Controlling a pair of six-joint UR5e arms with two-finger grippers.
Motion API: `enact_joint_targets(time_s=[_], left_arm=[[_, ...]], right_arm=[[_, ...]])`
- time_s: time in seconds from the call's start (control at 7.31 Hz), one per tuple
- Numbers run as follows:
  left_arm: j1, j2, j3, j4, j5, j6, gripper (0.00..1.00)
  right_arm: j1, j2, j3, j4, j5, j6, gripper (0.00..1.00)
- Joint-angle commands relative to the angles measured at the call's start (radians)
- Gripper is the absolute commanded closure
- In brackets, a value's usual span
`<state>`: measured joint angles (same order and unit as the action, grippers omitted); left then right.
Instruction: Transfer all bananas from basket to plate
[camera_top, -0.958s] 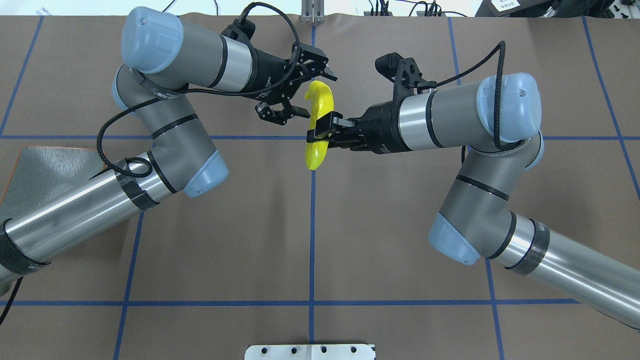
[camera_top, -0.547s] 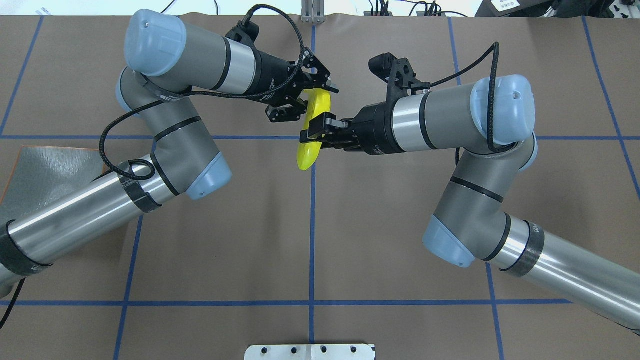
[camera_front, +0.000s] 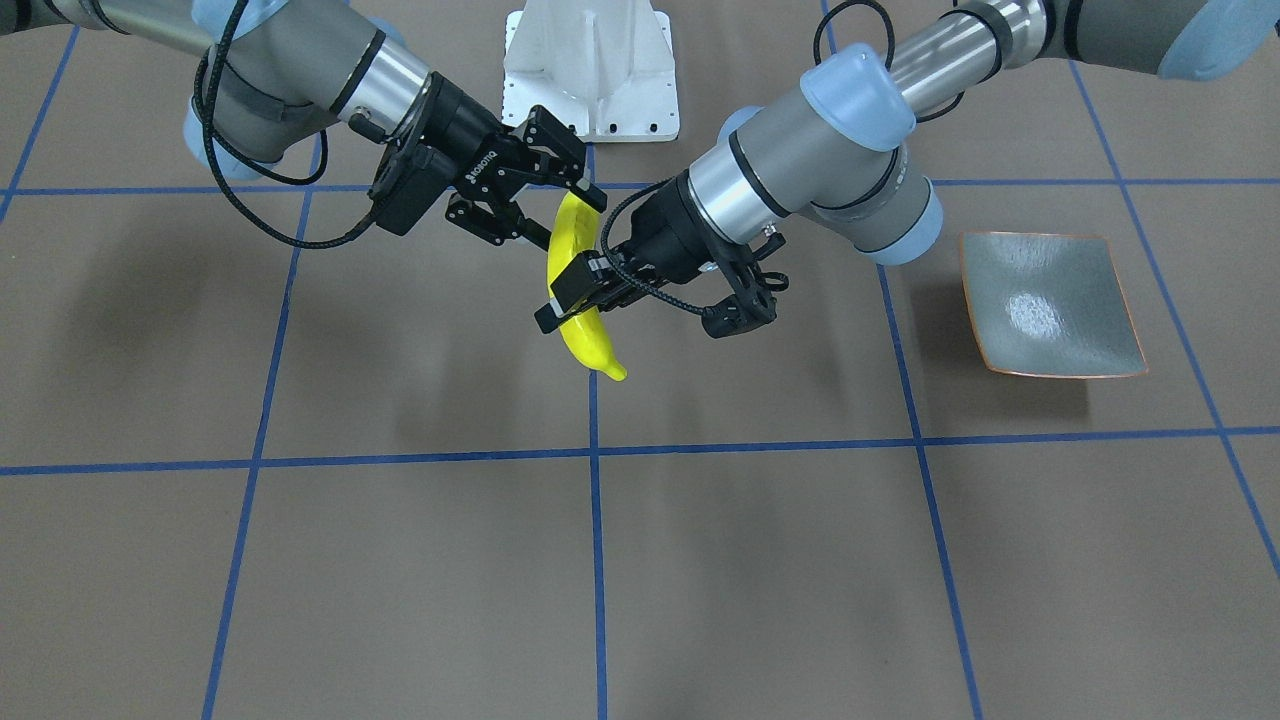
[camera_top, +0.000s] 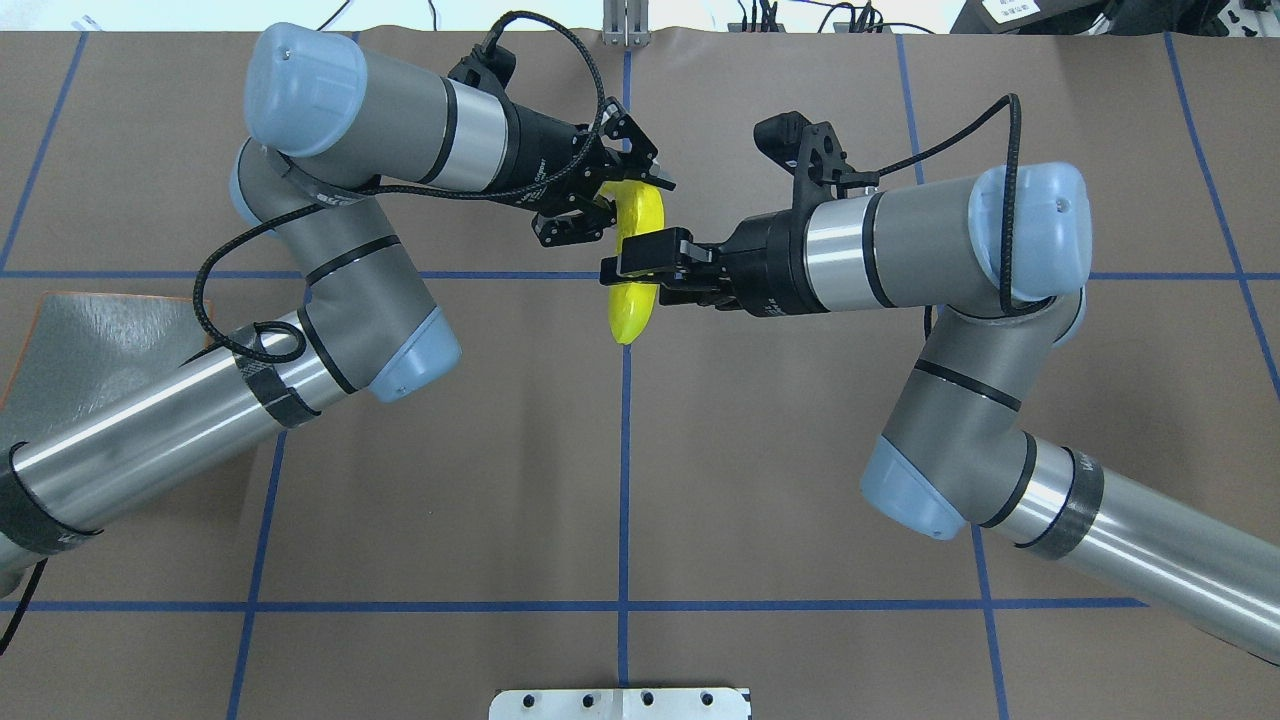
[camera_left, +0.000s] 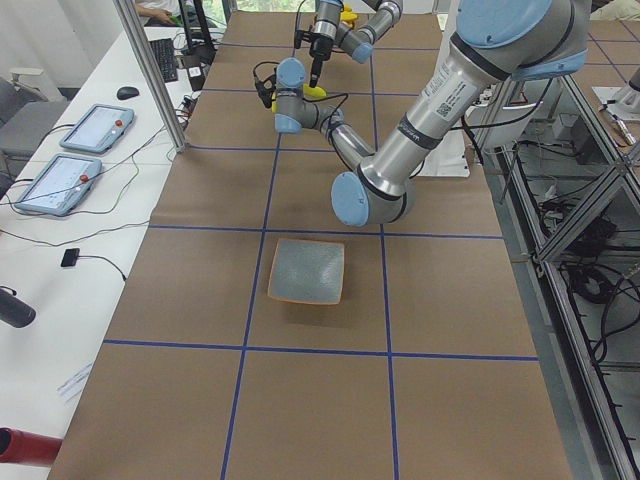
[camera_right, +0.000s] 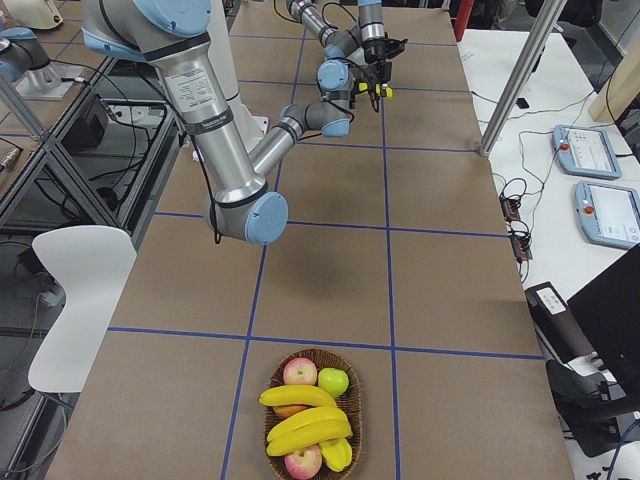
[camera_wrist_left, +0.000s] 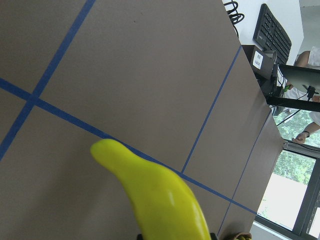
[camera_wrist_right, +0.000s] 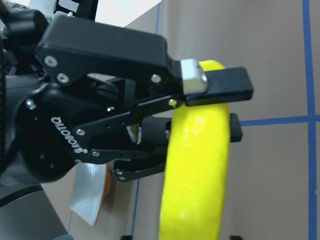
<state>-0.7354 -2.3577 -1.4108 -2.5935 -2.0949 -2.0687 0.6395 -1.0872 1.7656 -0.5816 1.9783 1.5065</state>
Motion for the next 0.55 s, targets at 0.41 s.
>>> enact_joint_targets(time_s=[0.41], left_arm=[[-0.045, 0.314, -0.23, 0.001, -0.022, 0.039, 1.0]], right_arm=[[0.094, -0.295, 0.029, 0.223, 0.013, 0.0, 0.0]])
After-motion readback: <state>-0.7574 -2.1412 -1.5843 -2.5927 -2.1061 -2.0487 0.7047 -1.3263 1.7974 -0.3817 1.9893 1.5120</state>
